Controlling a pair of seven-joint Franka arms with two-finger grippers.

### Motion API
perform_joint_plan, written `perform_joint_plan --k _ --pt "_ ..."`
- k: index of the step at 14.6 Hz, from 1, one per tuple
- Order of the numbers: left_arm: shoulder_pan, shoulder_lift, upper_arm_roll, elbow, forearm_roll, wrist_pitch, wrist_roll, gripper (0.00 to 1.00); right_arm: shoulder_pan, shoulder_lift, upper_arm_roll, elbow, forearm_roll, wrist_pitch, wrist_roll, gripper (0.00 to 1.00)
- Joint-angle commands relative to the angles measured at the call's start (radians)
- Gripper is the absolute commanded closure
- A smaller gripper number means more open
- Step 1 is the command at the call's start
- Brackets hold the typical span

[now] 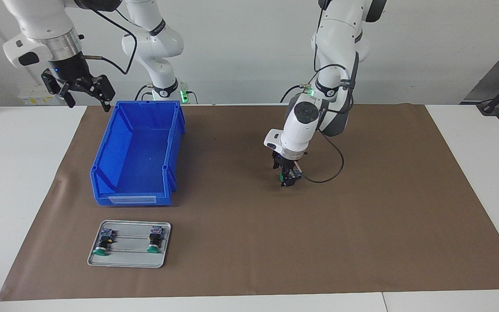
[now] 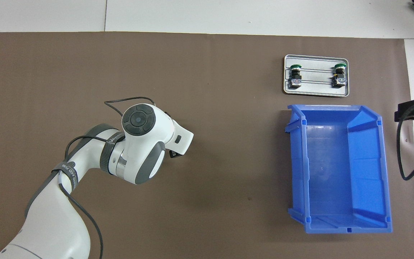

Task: Place and press button with both arms
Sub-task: 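Move the left gripper over the green button on the table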

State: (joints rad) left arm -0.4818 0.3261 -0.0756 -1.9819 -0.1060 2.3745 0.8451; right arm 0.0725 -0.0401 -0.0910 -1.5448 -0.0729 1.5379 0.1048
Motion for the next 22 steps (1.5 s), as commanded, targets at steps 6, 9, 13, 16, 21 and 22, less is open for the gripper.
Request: perform_joint_plan --k 6,9,13,16,21,22 --pt "-0.021 -0.01 0.025 -0.051 -0.006 0.026 -0.017 0.34 -0.013 -0.023 0.002 -0.06 0.061 0.03 -0.034 0.0" --pt "-0.009 -0.01 0.025 -0.052 -0.003 0.026 -0.017 0.65 -0.008 -0.023 0.002 -0.06 0.047 0.033 -0.028 0.0" --pt "0.0 -0.006 0.033 -0.016 0.012 0.026 -0.008 1.0 -0.007 -0.012 0.01 -0.051 0.028 0.033 -0.008 0.0" --pt "0.003 -0.016 0.034 0.02 0.011 0.028 -0.015 1.0 -0.007 -0.014 0.011 -0.051 0.031 0.036 -0.008 0.0" --pt "0.08 -0.047 0.025 0.008 -0.001 0.074 0.0 1.0 -0.007 -0.014 0.011 -0.051 0.033 0.038 -0.007 0.0" --pt "0.083 -0.047 0.025 0.006 -0.003 0.077 0.012 1.0 -0.007 -0.014 0.011 -0.051 0.033 0.038 -0.007 0.0"
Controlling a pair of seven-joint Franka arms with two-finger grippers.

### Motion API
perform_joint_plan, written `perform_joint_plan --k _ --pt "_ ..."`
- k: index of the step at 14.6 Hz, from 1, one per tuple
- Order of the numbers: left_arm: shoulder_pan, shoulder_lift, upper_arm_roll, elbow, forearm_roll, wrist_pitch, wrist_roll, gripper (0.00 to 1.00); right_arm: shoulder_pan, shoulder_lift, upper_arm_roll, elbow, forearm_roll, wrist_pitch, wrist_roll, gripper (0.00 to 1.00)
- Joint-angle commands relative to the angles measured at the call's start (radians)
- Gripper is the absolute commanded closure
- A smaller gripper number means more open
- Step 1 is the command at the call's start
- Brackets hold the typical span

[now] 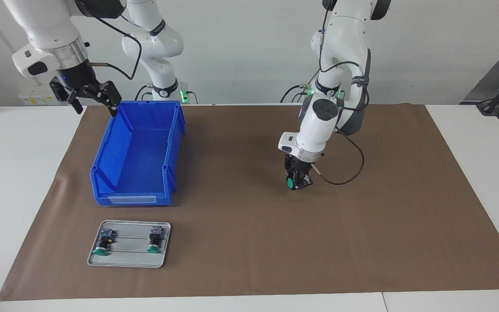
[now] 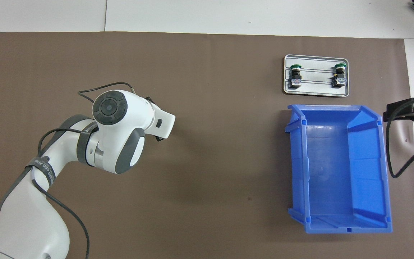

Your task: Place and press button with both arms

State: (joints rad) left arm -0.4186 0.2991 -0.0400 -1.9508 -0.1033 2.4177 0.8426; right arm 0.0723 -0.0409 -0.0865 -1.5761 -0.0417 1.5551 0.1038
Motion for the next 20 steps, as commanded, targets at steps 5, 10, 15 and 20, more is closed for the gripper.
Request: perform_joint_plan --k 5,10,15,20 --pt "0.113 -0.043 -0.017 -0.059 -0.261 0.029 0.266 1.0 -0.006 -0.013 0.007 -0.021 0.003 0.023 -0.006 0.0" --pt "0.138 -0.066 -0.011 -0.103 -0.594 0.038 0.501 1.0 -0.006 -0.013 0.007 -0.021 0.003 0.02 -0.006 0.0" --pt "0.155 -0.117 -0.011 -0.223 -1.179 0.112 1.017 1.0 -0.006 -0.016 0.007 -0.021 0.003 0.008 -0.006 0.0" --pt "0.176 -0.141 -0.011 -0.273 -1.496 0.072 1.261 1.0 -0.006 -0.017 0.007 -0.024 0.003 0.01 -0.006 0.0"
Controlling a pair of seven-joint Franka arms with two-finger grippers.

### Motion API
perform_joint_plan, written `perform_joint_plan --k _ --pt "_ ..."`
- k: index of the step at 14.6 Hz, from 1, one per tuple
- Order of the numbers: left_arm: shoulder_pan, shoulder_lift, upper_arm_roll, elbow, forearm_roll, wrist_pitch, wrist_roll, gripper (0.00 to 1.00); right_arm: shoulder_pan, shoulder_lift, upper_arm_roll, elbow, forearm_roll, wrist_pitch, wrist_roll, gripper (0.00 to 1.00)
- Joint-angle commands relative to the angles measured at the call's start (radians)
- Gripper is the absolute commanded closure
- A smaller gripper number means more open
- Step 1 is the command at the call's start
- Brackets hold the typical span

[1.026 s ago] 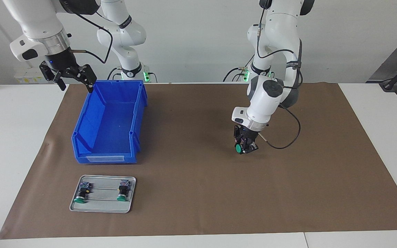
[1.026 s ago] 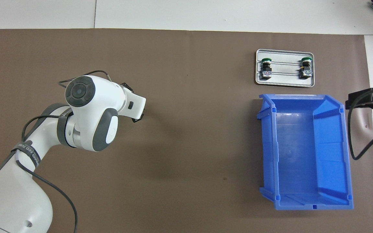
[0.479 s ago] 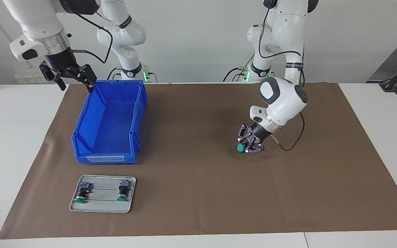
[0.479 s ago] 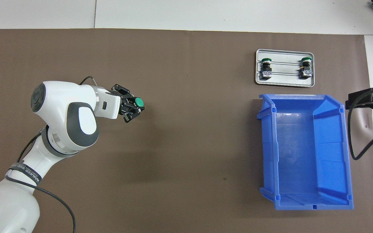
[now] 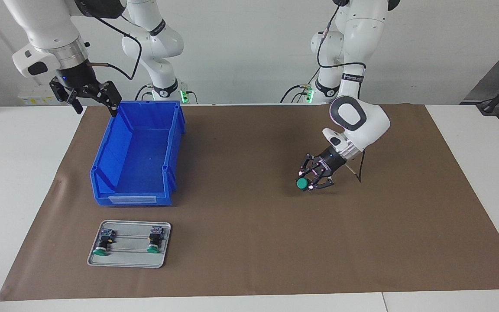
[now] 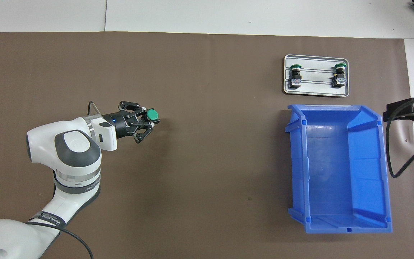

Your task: Place and press button with both arms

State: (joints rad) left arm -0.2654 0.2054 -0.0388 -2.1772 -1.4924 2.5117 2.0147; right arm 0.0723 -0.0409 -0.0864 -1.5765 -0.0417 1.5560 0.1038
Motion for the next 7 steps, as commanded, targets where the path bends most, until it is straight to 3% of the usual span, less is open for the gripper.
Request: perform_joint_plan --k 1,5,7 --pt "0.023 -0.05 -0.012 -0.056 -0.196 -0.06 0.154 1.0 -0.006 -0.019 0.007 -0.025 0.003 0.009 -0.006 0.0" --pt "0.064 -0.06 -0.012 -0.14 -0.414 -0.236 0.376 1.0 -0.006 -0.019 0.007 -0.028 0.003 0.009 -0.007 0.0" --pt "0.095 -0.083 -0.012 -0.202 -0.459 -0.344 0.45 1.0 -0.006 -0.019 0.007 -0.028 0.003 0.009 -0.007 0.0"
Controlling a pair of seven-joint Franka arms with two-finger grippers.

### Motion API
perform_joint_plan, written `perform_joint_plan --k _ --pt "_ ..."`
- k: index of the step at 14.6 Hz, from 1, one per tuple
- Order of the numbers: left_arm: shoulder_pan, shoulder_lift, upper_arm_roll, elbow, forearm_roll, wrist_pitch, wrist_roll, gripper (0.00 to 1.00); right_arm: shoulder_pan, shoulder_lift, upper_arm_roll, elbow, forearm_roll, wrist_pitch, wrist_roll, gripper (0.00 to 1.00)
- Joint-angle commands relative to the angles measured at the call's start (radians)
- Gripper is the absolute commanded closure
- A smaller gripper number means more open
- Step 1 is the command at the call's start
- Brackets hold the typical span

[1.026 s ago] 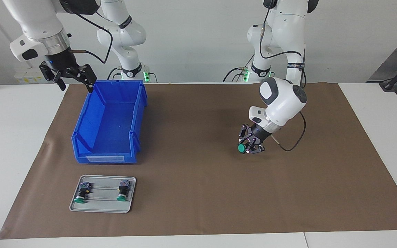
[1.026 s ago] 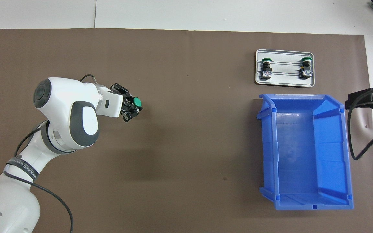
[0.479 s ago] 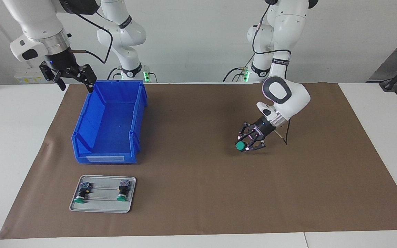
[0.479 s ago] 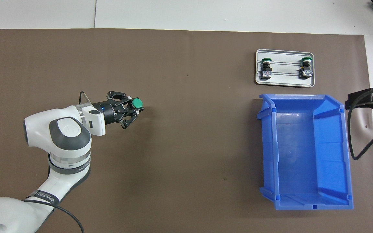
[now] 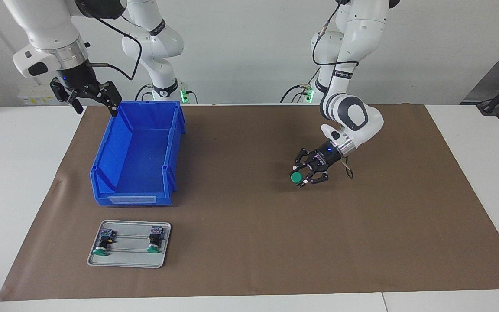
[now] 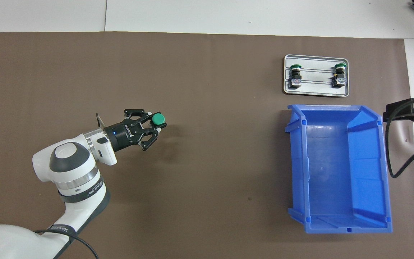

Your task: Place and press button with both arms

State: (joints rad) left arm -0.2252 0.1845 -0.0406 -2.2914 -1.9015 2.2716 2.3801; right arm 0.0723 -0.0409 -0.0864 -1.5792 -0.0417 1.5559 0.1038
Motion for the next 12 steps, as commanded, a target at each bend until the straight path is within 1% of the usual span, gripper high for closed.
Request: perform_joint_plan --k 1,3,5,8,10,12 --pt "0.067 -0.074 -0.01 -0.114 -0.051 -0.133 0.093 1.0 -0.006 -0.019 0.007 -0.025 0.003 0.009 -0.007 0.0" --pt "0.069 -0.091 -0.008 -0.164 -0.071 -0.173 0.143 1.0 -0.006 -0.02 0.007 -0.025 0.003 0.009 -0.006 0.0" --pt "0.069 -0.076 -0.008 -0.194 -0.131 -0.217 0.23 1.0 -0.006 -0.02 0.007 -0.027 0.005 0.009 -0.004 0.0" --pt "0.067 -0.06 -0.008 -0.235 -0.186 -0.289 0.322 1.0 -0.006 -0.02 0.007 -0.027 0.01 0.01 -0.004 0.0" --pt "0.05 -0.059 -0.008 -0.272 -0.241 -0.294 0.382 1.0 -0.006 -0.02 0.007 -0.027 0.01 0.01 -0.004 0.0" --pt "0.037 -0.054 -0.008 -0.298 -0.241 -0.288 0.398 1.0 -0.006 -0.02 0.007 -0.027 0.01 0.01 -0.004 0.0"
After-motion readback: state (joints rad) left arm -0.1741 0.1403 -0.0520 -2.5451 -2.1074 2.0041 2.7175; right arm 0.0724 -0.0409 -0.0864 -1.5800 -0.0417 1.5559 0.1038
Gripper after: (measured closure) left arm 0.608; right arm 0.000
